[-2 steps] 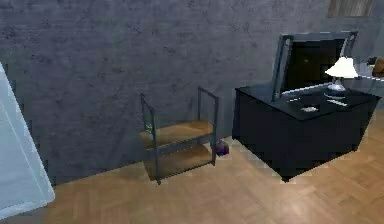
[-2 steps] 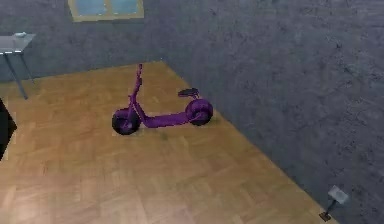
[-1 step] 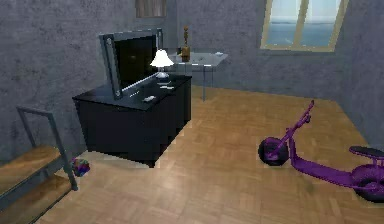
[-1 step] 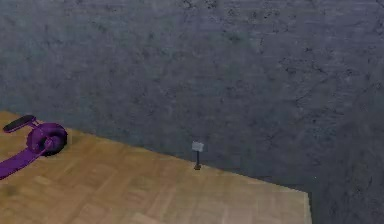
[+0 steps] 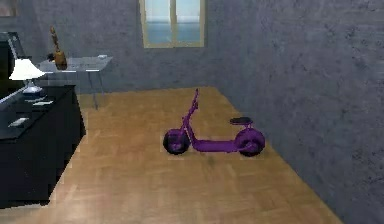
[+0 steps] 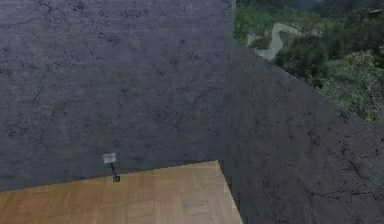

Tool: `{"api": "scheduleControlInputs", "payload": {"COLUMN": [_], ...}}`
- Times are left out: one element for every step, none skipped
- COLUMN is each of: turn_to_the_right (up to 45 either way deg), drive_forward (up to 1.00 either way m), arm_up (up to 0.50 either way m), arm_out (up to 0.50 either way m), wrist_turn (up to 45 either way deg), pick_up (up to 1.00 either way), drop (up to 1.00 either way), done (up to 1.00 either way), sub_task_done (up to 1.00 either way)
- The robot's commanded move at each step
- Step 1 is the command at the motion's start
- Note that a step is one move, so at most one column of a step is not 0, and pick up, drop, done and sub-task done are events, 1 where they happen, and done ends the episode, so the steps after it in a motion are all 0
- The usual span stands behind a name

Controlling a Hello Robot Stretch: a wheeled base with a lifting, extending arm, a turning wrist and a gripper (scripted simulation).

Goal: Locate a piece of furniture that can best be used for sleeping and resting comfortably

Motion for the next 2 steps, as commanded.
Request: {"api": "scheduleControlInputs", "payload": {"turn_to_the_right": [0.0,-45.0], "drive_forward": [0.10,0.00], "arm_up": [0.00,0.00], "arm_out": [0.00,0.00], "wrist_turn": [0.0,0.0], "pick_up": [0.00,0.00], "drop": [0.00,0.00], "done": [0.00,0.00], "sub_task_done": [0.00,0.00]}}
